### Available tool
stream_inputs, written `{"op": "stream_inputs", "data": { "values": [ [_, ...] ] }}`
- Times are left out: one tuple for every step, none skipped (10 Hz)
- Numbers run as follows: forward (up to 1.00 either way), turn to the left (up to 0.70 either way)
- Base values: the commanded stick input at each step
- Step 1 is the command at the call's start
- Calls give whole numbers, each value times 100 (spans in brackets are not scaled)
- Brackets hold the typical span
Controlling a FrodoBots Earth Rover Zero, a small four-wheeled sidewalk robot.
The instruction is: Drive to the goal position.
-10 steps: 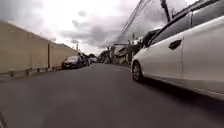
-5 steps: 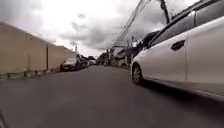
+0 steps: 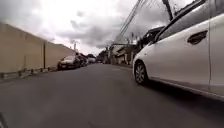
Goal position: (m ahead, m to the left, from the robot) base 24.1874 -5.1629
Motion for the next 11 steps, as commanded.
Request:
{"op": "stream_inputs", "data": {
  "values": [
    [70,0],
    [70,0],
    [70,0],
    [70,0],
    [70,0],
    [70,0],
    [70,0],
    [70,0],
    [70,0],
    [70,0],
    [70,0]
  ]
}}
